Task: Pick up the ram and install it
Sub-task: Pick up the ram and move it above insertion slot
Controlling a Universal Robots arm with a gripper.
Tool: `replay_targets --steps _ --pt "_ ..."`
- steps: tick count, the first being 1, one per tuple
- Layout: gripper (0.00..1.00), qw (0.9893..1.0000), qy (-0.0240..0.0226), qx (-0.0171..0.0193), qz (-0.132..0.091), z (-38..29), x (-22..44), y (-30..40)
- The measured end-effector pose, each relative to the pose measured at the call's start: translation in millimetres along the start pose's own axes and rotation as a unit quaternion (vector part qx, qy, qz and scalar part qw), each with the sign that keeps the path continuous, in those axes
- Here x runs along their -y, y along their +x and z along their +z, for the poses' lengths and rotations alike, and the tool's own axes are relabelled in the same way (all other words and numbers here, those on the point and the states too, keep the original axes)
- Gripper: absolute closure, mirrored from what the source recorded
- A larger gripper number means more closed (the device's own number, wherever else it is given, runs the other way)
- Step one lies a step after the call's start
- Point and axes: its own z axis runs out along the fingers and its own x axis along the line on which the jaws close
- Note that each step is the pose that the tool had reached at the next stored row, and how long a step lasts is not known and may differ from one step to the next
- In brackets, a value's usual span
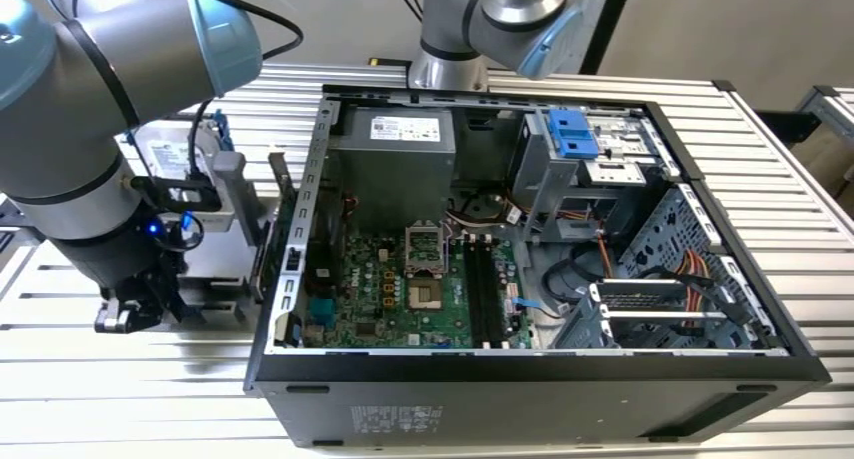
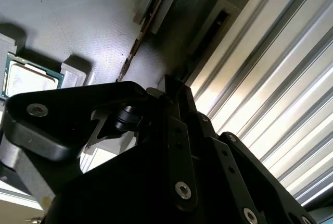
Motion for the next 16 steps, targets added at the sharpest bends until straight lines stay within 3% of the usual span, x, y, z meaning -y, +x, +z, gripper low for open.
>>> replay_targets --steps 16 --pt "0.0 1.0 -0.0001 0.0023 -0.005 0.0 0.0 0.0"
